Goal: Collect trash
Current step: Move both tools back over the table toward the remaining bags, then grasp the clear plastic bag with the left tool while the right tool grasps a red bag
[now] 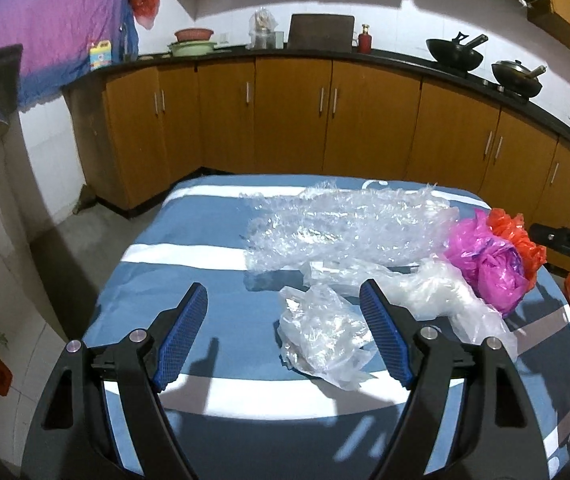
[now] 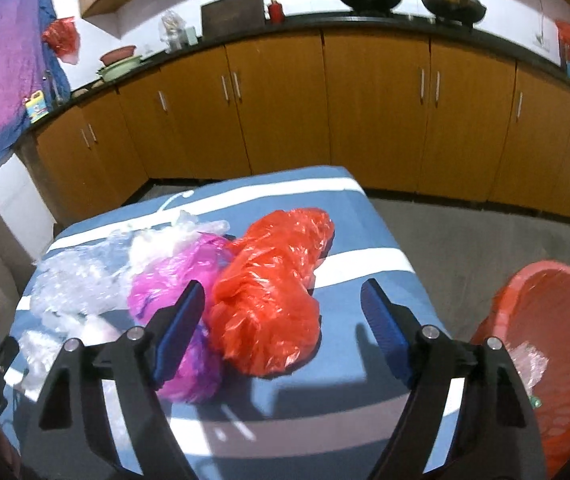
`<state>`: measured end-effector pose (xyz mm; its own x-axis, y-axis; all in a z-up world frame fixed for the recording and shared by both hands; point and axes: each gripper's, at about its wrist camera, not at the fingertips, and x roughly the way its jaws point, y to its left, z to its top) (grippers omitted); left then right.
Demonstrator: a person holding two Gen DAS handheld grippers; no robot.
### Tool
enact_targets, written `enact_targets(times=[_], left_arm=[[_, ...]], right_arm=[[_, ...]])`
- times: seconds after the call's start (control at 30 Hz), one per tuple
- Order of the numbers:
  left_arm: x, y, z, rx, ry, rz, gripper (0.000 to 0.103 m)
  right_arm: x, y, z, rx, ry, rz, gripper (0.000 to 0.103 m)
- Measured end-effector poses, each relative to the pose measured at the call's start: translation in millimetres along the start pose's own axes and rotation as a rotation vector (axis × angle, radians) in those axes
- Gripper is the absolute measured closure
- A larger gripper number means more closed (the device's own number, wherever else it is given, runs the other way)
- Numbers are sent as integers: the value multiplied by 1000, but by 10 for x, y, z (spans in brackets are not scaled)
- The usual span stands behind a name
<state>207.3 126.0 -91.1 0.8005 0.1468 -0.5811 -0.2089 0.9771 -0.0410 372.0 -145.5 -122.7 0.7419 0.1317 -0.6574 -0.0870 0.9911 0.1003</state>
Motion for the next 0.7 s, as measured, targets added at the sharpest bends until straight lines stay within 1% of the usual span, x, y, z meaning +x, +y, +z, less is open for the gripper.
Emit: enact_targets(times=[0.17, 0.27, 0.3, 0.37, 0.43, 0.53, 0.57, 0.6, 0.67, 0.7], left_arm=[[93, 3, 1, -2, 40, -33, 24], [134, 0, 9, -5, 63, -37, 24], [159, -5, 9, -4, 77, -35, 24], [192, -20, 6, 1, 99, -39, 24], [223, -37, -8, 12, 121, -40, 24], [271, -69, -20, 26, 157, -43, 27], [286, -73, -23, 28, 167, -44, 30], [301, -72, -26, 29, 175, -46, 33], [336, -68, -36, 29, 197, -52, 37], [357, -64, -42, 27, 210, -59, 38]], right_arm=[[204, 17, -18, -18, 44, -14, 24], [269, 50, -46, -37, 61, -12, 24], [280, 62, -57, -43, 63, -13, 26], [297, 77, -78, -48, 68, -10, 31], [298, 73, -94, -45, 68, -10, 32], [305, 52, -95, -41, 68, -12, 32], [301, 47, -104, -40, 68, -13, 33], [305, 43, -109, -39, 69, -13, 35], [325, 22, -101, -37, 78, -6, 46], [333, 12, -101, -36, 83, -4, 48]])
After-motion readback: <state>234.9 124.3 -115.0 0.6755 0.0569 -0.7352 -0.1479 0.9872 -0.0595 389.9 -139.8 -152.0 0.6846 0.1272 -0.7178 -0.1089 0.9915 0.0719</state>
